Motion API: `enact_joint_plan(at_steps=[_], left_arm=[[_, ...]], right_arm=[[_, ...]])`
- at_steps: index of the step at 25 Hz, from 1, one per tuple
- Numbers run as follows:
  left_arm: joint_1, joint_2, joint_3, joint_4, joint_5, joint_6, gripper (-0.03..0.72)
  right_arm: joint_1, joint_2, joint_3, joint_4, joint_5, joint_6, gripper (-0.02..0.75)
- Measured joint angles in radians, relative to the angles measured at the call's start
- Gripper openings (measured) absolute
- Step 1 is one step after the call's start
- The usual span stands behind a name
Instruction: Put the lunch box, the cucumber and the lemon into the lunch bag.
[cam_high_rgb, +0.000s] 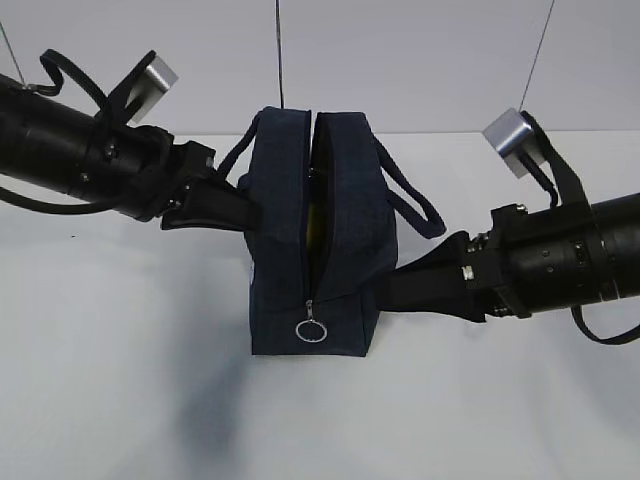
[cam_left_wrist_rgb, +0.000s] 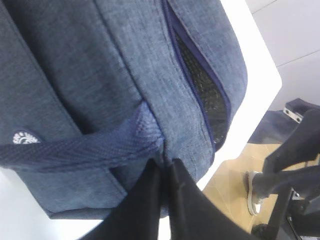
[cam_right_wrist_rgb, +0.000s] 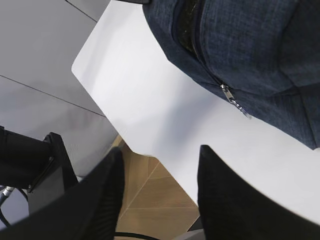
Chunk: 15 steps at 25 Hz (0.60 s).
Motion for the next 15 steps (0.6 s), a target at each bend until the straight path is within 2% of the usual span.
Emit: enact_joint_plan(at_steps=[3,8,15], left_arm=[[0.000,0.000,0.000,0.000,0.010,0.000,-0.008],[0.000,0.000,0.000,0.000,0.013,0.000,-0.008],[0.000,0.000,0.000,0.002,0.015,0.000,-0.008]], right_arm=[[0.000,0.000,0.000,0.000,0.007,-0.065,0.361],[0.000,0.033,0.000,-0.009,0.080,-0.326,0.361],[0.000,0.140,0.000,-0.029,0.087,-0.382,0.361]])
